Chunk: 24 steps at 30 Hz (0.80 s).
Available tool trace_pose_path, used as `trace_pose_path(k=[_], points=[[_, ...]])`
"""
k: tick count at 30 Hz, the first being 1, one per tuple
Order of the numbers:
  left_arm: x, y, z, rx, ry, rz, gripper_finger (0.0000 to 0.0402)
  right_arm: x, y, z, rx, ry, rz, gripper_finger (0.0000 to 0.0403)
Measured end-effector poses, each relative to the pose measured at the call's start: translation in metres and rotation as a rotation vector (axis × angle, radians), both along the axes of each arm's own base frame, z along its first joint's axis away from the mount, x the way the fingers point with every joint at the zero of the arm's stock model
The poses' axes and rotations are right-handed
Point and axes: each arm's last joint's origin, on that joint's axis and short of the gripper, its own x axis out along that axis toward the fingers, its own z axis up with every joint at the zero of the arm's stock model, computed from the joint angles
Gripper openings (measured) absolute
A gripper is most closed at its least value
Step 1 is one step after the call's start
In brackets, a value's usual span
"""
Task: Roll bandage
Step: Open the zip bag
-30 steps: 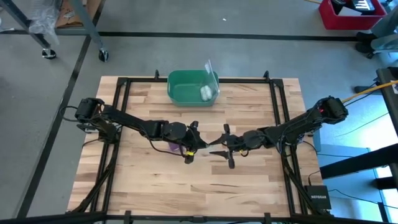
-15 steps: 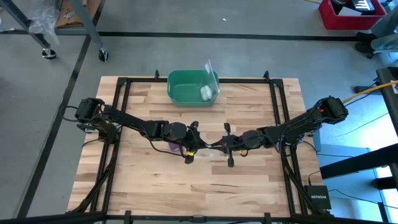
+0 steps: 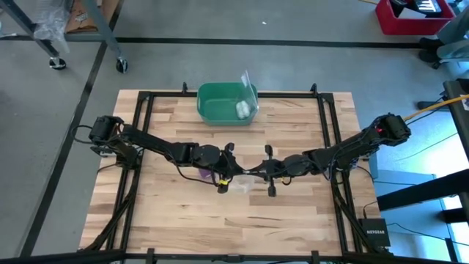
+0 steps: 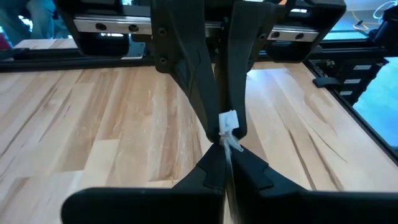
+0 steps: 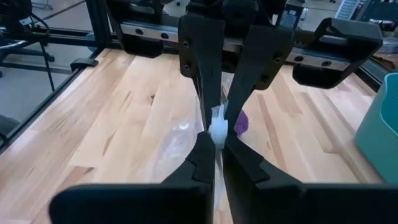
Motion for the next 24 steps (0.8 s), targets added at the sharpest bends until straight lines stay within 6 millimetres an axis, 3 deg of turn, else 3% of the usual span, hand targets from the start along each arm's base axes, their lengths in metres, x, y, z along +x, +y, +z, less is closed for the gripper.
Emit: trace_pose_path(k=[10, 20, 24], points=[[-0.0006, 0.0002, 0.0008, 0.007, -0.001, 0.009, 0.0000, -0.0009, -0.0003, -0.0026, -0.006, 0.025, -0.001, 0.0000], [-0.0019, 0.0005, 0.0002, 0.008, 0.019, 0.010, 0.0000, -0.0006, 0.0001, -0.0026, 0.005, 0.017, 0.008, 0.0000], [-0.0019, 0.0004, 0.0004, 0.010, 0.017, 0.009, 0.0000, -0.0008, 0.0014, -0.0019, 0.096, 0.023, 0.037, 0.0015]])
